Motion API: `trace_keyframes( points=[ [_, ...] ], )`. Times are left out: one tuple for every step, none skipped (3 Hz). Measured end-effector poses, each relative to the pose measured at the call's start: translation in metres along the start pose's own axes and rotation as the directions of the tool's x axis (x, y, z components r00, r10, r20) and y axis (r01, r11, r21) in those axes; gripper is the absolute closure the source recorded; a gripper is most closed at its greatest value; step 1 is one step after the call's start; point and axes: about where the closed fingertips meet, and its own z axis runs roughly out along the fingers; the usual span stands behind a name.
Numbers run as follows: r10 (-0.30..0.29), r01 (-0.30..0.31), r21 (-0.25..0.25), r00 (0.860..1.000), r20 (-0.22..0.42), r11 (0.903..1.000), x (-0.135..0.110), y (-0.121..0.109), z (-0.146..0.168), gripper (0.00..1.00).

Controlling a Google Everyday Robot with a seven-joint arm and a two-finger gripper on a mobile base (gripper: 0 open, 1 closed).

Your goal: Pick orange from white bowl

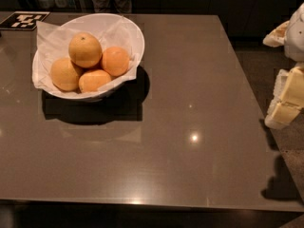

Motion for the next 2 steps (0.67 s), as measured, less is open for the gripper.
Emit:
trace_keyframes(
  points=[
    [0.0, 0.0, 0.0, 1.0, 0.0, 1.0, 0.0, 0.0, 0.0, 0.0],
    [-0.004, 0.004, 0.012, 1.0, -0.021, 0.9999, -0.0086, -0.0023, -0.0068, 0.0]
  ],
)
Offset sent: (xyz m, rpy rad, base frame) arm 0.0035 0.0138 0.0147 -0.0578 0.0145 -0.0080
